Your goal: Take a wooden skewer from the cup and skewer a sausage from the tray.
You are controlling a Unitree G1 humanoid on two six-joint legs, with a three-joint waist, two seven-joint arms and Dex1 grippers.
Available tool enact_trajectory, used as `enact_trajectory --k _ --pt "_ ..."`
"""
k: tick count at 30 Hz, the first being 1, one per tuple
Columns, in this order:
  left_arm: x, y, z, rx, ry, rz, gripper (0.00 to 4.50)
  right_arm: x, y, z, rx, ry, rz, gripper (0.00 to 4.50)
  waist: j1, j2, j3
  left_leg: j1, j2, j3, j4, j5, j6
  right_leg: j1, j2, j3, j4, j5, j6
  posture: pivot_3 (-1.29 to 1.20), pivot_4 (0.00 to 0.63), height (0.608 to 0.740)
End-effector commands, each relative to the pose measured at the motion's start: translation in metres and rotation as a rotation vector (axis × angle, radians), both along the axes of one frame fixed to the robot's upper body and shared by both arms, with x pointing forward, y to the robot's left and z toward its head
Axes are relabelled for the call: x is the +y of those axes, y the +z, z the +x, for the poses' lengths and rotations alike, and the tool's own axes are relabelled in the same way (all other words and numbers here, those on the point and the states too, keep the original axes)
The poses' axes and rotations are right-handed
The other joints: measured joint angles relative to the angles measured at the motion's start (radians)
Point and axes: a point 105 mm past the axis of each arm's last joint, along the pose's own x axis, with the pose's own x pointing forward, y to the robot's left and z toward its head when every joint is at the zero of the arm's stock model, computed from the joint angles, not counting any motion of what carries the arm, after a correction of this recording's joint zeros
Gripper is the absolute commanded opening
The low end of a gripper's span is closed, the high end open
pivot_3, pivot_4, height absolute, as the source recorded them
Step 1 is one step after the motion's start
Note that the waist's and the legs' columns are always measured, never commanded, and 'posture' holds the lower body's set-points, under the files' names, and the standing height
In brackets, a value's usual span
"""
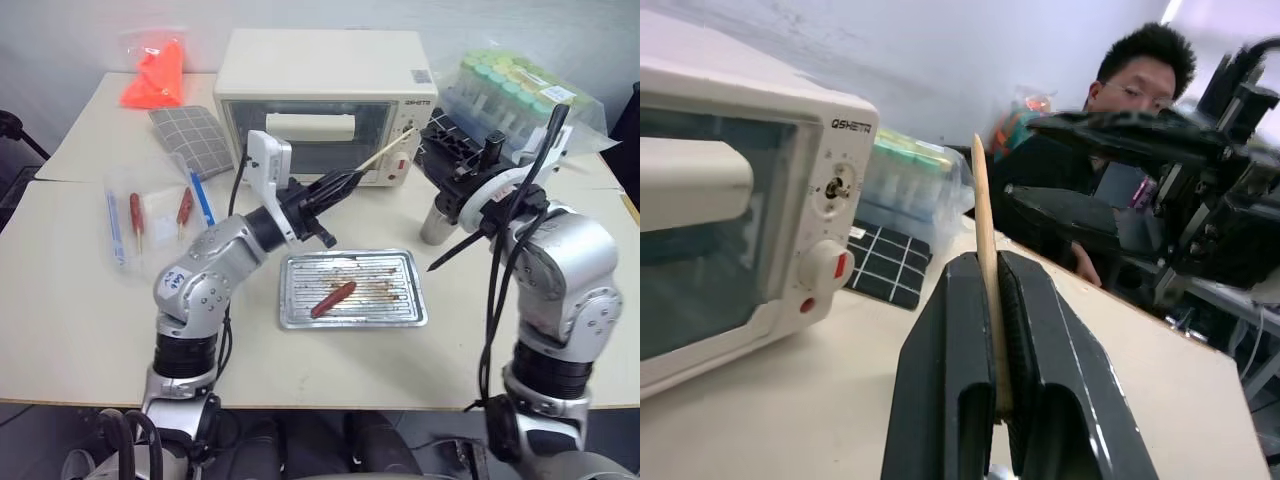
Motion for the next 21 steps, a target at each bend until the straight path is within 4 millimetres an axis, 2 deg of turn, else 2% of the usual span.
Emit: enact_trajectory --k 1,4,7,8,11,13,17,21 --pt "0.023 0.013 -0.011 -0.065 -0.053 0.065 0.00 -0.012 0.014 -0.008 -0.181 0.033 -0.343 2.04 0.002 0.000 0.000 0.000 0.000 0.000 0.000 0.000 0.000 0.000 0.000 0.000 -0.001 0.000 0.000 0.00 0.150 0.740" --pt "0.042 0.017 -0.016 -0.086 -0.064 0.150 0.00 -0.022 0.013 -0.008 -0.279 0.086 -0.690 2.04 0.003 0.000 0.000 0.001 0.000 0.000 0.000 0.000 0.000 0.001 0.001 0.000 -0.005 0.000 0.000 0.00 0.150 0.740" --pt "0.057 0.022 -0.021 -0.103 -0.068 0.217 0.00 -0.029 0.002 -0.005 -0.368 0.174 -1.015 2.04 0.006 0.000 0.000 0.001 0.000 0.000 -0.001 0.000 0.000 0.001 0.001 0.000 -0.007 0.000 0.000 0.00 0.150 0.740" --pt "0.063 0.024 -0.023 -0.107 -0.062 0.244 0.00 -0.026 -0.002 -0.005 -0.406 0.235 -1.091 2.21 0.007 0.000 0.000 0.001 0.000 0.000 -0.001 0.000 0.000 0.001 0.000 0.000 -0.007 0.000 0.000 0.00 0.150 0.740" --pt "0.073 0.026 -0.032 -0.102 -0.069 0.294 0.00 -0.021 -0.012 -0.004 -0.491 0.371 -1.217 2.74 0.007 0.000 0.000 0.001 0.000 0.000 -0.001 0.000 0.001 0.001 0.000 0.000 -0.008 0.000 0.000 0.00 0.150 0.740" --pt "0.080 0.022 -0.041 -0.086 -0.090 0.343 0.00 -0.013 -0.024 -0.005 -0.573 0.497 -1.333 3.33 0.008 0.000 0.000 0.002 0.000 0.000 0.000 0.000 0.001 0.001 0.000 0.000 -0.007 0.000 0.000 0.00 0.150 0.740" --pt "0.089 0.016 -0.056 -0.049 -0.140 0.396 0.00 0.002 -0.049 -0.010 -0.724 0.754 -1.478 3.33 0.010 0.000 0.000 0.001 0.000 0.000 0.000 0.000 0.001 0.000 -0.001 0.000 -0.007 0.000 0.000 0.00 0.150 0.740" --pt "0.097 0.012 -0.062 -0.018 -0.150 0.448 0.00 0.021 -0.068 -0.011 -0.818 0.911 -1.495 3.33 0.012 0.000 0.000 0.001 0.000 0.000 0.001 0.000 0.001 0.000 -0.001 0.000 -0.006 0.000 0.000 0.00 0.150 0.740"
